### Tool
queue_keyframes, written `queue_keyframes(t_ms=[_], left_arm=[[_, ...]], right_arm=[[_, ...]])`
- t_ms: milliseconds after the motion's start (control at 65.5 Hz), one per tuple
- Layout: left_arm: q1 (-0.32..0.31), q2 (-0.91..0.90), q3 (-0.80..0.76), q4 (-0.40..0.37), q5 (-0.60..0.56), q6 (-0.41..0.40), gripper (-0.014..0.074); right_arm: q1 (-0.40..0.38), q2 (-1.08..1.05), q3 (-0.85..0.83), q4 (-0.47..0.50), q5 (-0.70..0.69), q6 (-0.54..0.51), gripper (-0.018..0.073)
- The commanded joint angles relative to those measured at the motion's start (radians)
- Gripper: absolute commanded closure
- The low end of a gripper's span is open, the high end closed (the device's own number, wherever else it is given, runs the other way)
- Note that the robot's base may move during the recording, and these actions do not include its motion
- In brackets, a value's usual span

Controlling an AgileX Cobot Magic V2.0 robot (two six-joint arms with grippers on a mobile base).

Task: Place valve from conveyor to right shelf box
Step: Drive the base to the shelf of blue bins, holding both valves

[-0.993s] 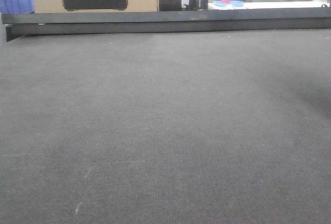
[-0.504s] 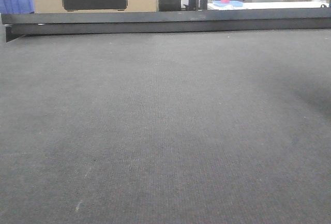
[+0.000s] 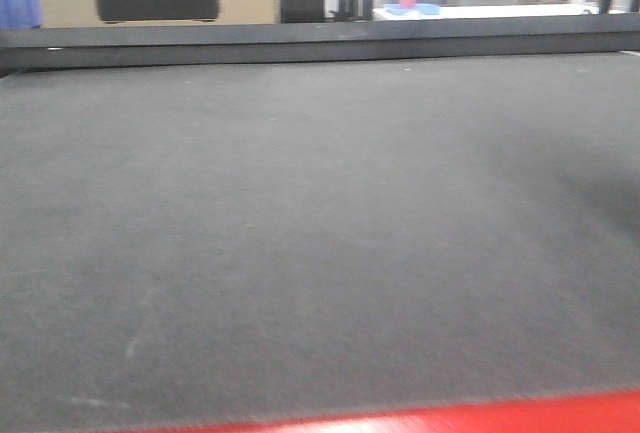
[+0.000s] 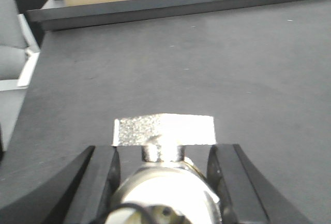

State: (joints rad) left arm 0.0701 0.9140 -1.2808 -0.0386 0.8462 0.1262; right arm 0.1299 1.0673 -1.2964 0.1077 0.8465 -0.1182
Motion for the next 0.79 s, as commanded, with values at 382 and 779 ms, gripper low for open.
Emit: queue_keyframes(t_ms=[382,779], left_arm=[[-0.006,-0.009,-0.010,-0.009,-0.051,-0.008,0.0708],[-0.006,-0.009,-0.010,-0.009,-0.051,-0.008,0.0708]], right_arm=[[-0.001,-0.015,-0.018,-0.003,-0.068,-0.003,0.0712],[-0.001,-0.015,-0.018,-0.003,-0.068,-0.003,0.0712]])
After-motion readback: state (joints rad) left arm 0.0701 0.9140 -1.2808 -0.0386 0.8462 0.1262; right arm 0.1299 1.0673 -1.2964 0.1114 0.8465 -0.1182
